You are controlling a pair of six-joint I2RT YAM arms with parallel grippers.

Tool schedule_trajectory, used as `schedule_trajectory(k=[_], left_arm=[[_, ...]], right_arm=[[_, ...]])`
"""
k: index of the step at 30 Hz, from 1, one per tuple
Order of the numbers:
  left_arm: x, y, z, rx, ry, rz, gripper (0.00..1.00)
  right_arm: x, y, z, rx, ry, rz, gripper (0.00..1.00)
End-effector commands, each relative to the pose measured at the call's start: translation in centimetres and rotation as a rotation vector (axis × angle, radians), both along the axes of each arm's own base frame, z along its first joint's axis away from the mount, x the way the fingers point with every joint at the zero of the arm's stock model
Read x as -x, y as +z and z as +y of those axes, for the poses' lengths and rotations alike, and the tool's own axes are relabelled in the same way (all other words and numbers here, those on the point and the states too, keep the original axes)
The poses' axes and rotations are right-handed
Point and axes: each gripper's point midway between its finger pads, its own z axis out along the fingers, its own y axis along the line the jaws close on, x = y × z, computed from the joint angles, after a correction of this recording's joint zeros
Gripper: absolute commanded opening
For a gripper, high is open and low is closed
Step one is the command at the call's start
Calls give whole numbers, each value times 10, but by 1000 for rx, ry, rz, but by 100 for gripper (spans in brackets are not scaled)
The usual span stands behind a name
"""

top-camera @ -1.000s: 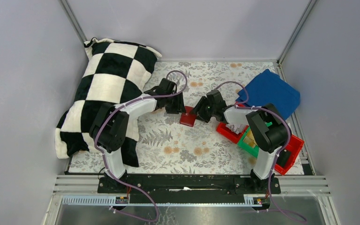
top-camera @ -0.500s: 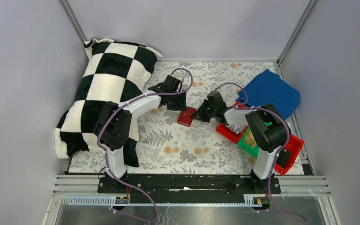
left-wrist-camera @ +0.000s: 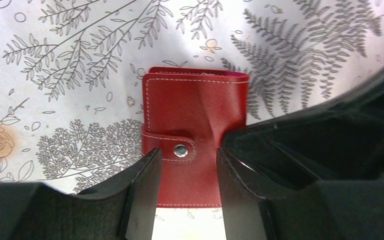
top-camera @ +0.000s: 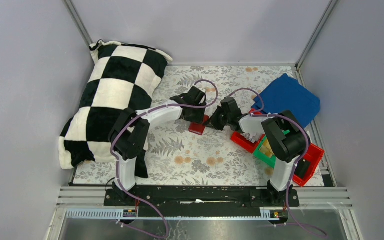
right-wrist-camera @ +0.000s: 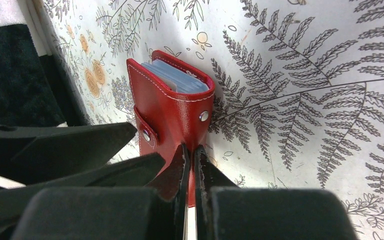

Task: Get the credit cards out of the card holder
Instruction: Open the card holder at the center of the board.

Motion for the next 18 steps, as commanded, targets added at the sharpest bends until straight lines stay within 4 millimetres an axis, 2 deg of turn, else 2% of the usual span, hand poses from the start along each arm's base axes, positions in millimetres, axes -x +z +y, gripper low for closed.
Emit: schedule_trajectory(k=[1,7,13,15,18], left_arm=[[-10,-8,7,-73,26,-56,47],[-13,-16,10,-91,64,-75,33],[-17,-16,15,-137,67,-91,0],[-20,-11,18,-154,75,-110,0],[-25,9,21,-157,82,-148,0]], right_arm=[[8,-8,-6,43,12,21,0],[7,-6,-6,40,11,16,0],[6,-3,-7,40,5,4,0],[6,-3,-8,43,6,3,0],[9,-4,-10,52,17,3,0]])
